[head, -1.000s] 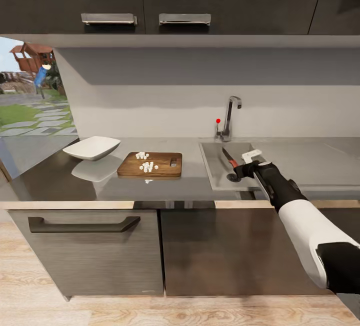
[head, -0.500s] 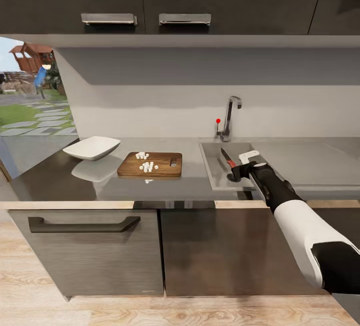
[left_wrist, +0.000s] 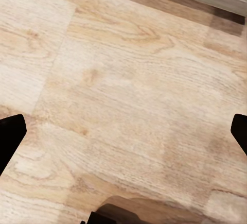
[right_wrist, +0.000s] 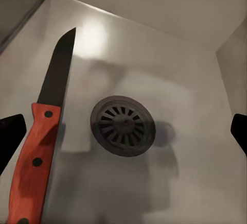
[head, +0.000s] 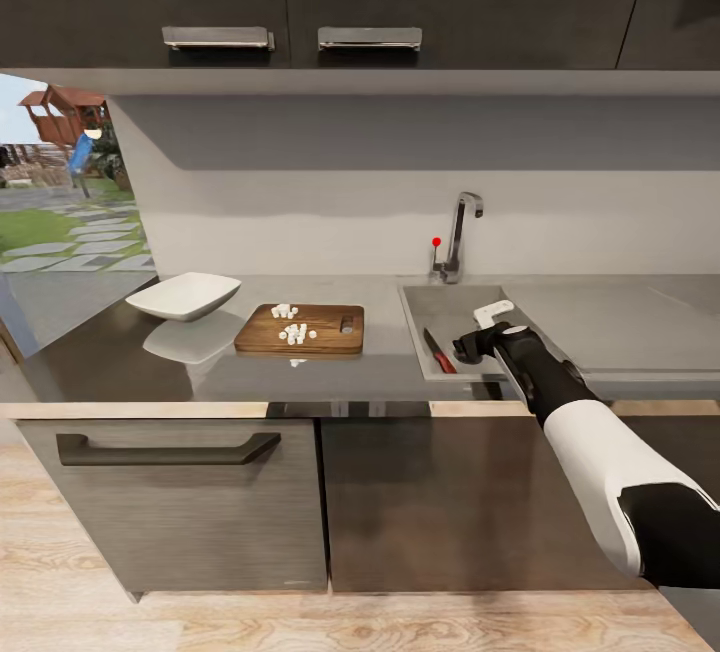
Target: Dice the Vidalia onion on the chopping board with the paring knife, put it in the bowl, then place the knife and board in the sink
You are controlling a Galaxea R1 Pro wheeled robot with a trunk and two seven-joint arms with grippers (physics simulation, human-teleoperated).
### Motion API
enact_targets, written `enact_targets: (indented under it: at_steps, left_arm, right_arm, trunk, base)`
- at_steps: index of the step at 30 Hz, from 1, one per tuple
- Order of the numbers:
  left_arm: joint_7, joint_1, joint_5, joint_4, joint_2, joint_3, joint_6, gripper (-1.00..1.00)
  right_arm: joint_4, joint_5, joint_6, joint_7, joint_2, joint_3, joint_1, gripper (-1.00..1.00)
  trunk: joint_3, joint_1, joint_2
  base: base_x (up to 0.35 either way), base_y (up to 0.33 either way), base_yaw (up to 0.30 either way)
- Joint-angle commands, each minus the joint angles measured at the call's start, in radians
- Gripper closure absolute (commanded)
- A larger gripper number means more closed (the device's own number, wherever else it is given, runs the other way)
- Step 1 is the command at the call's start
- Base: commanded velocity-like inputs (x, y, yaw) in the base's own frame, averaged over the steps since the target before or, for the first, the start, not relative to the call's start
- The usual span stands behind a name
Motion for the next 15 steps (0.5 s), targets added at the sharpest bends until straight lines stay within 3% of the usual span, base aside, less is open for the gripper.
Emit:
enact_targets:
  at_steps: [1, 15]
  left_arm:
    - [0.000, -0.002, 0.001, 0.004, 0.000, 0.001, -0.006, -1.00]
    - [-0.003, -0.002, 0.001, 0.003, -0.003, 0.001, -0.006, -1.00]
  right_arm:
    - [-0.002, 0.011, 0.005, 0.007, -0.001, 0.003, 0.000, -1.00]
    - [-0.006, 0.013, 0.005, 0.008, -0.002, 0.001, 0.000, -1.00]
  trunk:
    - [-0.001, 0.000, -0.001]
    - [-0.001, 0.000, -0.001]
  base:
    - [0.000, 0.000, 0.000]
    - [0.000, 0.000, 0.000]
